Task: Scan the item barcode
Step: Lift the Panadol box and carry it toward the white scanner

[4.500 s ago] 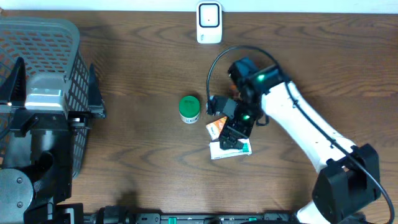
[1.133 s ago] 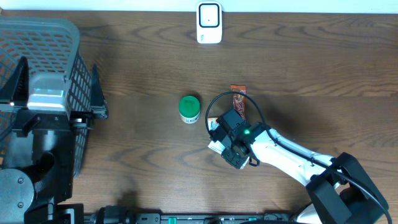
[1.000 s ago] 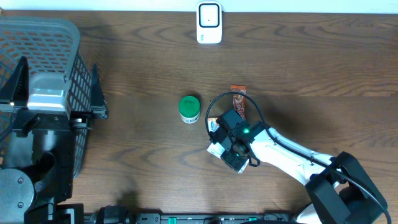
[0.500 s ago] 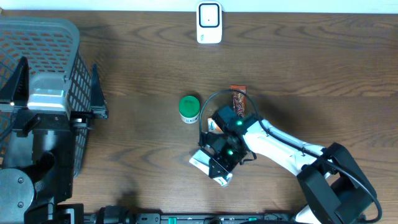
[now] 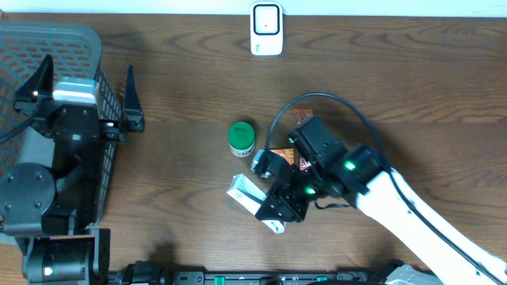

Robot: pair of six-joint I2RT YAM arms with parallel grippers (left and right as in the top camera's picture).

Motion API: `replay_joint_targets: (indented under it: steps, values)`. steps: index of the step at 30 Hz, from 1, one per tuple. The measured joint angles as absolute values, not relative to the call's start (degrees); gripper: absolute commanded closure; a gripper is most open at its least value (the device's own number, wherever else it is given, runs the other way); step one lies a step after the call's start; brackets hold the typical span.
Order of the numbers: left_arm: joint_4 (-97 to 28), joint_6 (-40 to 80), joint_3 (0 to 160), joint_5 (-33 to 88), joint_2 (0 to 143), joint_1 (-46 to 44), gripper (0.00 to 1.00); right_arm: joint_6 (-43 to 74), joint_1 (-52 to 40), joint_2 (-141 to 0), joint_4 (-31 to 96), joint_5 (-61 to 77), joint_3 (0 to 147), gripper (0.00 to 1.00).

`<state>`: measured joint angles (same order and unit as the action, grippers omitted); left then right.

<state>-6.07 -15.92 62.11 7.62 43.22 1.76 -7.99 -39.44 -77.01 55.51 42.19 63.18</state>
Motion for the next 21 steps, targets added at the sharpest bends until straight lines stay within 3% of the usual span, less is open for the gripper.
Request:
replay_joint_targets:
  steps: [7, 13, 21]
  values:
    - [-5.9, -15.9, 62.1, 7.6, 42.8, 1.8, 0.0, -6.7, -39.5, -70.5, 56.2, 41.1, 63.2, 0.76]
    - [-5.9, -15.9, 62.1, 7.6, 41.8, 1.8, 0.0, -6.4, -39.4, -70.1, 53.5, 24.4, 63.2, 0.74]
    - [-6.0, -15.9, 62.1, 7.6, 40.9, 1.8, 0.0, -8.2, -38.1, -73.5, 35.9, 3.5, 63.3, 0.72]
